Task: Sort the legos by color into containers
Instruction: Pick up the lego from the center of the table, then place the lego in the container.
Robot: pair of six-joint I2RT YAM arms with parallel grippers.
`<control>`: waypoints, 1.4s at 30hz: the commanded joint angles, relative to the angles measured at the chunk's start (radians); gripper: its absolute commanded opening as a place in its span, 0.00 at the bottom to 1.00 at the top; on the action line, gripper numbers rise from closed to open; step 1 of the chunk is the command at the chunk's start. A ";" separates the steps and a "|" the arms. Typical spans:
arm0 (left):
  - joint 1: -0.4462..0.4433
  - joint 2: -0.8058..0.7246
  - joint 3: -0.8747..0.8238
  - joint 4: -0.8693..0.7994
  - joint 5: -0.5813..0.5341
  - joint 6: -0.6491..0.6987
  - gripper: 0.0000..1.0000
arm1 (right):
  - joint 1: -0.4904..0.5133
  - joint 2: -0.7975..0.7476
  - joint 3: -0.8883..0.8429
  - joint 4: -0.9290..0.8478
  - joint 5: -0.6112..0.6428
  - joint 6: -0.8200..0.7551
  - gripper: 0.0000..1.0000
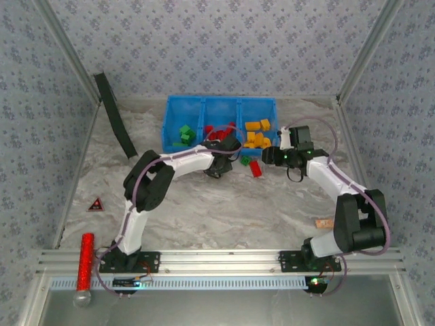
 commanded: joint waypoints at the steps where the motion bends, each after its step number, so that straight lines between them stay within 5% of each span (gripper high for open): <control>1: -0.025 -0.085 -0.113 -0.175 0.110 0.042 0.20 | 0.002 -0.024 0.006 -0.030 -0.011 0.015 0.56; 11: -0.010 -0.363 -0.141 -0.318 0.008 0.211 0.18 | 0.036 -0.078 -0.004 -0.110 0.069 0.025 0.56; 19: 0.180 -0.421 0.022 -0.296 0.047 0.385 0.18 | 0.110 -0.075 -0.032 -0.153 0.124 0.029 0.56; 31: 0.408 -0.100 0.436 -0.388 0.263 0.654 0.20 | 0.177 0.025 0.017 -0.186 0.219 -0.013 0.62; 42: 0.476 0.156 0.582 -0.364 0.276 0.643 0.20 | 0.221 0.043 0.007 -0.194 0.280 0.001 0.63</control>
